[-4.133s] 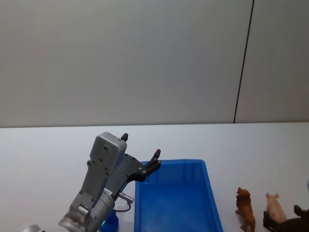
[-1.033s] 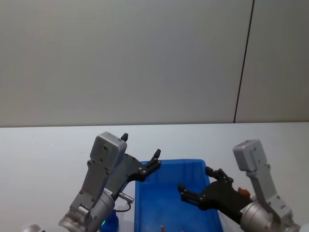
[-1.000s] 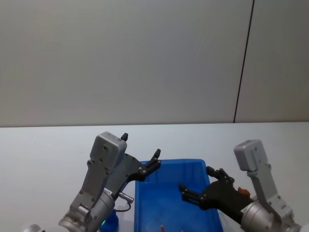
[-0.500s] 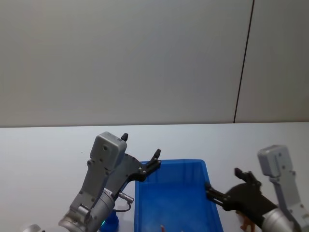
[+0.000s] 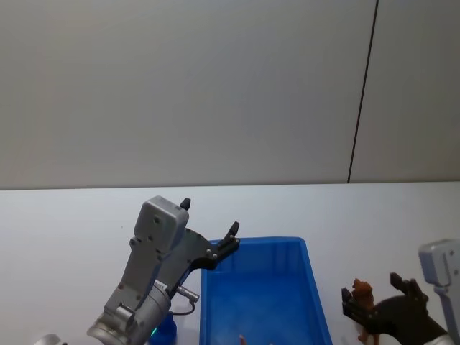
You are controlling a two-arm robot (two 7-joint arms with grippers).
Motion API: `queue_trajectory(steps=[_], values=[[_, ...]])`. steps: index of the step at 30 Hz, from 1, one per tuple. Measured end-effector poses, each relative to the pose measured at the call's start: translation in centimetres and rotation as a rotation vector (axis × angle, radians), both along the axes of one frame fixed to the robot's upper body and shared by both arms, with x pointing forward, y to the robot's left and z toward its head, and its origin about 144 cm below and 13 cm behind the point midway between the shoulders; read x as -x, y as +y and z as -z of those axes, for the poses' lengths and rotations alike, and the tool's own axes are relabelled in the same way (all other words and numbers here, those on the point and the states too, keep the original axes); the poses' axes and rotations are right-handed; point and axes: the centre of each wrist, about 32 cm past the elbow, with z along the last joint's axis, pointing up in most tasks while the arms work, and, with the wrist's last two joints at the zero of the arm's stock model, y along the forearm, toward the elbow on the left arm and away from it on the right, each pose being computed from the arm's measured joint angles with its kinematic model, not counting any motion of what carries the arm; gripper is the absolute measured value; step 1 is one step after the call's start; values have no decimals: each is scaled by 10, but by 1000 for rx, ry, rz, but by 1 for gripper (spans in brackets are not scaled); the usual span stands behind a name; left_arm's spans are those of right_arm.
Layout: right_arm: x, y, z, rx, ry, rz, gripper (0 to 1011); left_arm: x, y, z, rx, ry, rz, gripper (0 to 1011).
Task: Pick up the two dolls from the table and place them into the box.
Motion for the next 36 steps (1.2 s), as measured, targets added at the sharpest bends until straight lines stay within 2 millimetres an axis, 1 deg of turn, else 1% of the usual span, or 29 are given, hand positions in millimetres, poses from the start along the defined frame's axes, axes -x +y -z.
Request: queue_trajectory(steps=[8, 21, 23, 25, 27, 29, 31, 34, 35, 36], values=[[5, -4, 11, -3, 38, 16, 1001, 0, 0, 0, 0, 0, 0, 1001], [4, -4, 31, -7, 94, 14, 998, 0, 0, 0, 0, 0, 0, 1001], [3, -4, 34, -7, 101, 13, 941, 0, 0, 0, 0, 0, 0, 1001], [2, -4, 36, -8, 106, 13, 925, 0, 0, 0, 0, 0, 0, 1001], [1, -3, 39, -8, 112, 14, 845, 0, 0, 0, 0, 0, 0, 1001], [0, -3, 41, -9, 115, 14, 811, 0, 0, 0, 0, 0, 0, 1001], [0, -2, 43, -9, 117, 16, 740, 0, 0, 0, 0, 0, 0, 1001], [0, -2, 45, -9, 118, 17, 684, 0, 0, 0, 0, 0, 0, 1001], [0, -2, 46, -9, 118, 18, 623, 0, 0, 0, 0, 0, 0, 1001], [0, -2, 47, -8, 118, 18, 601, 0, 0, 0, 0, 0, 0, 1001]])
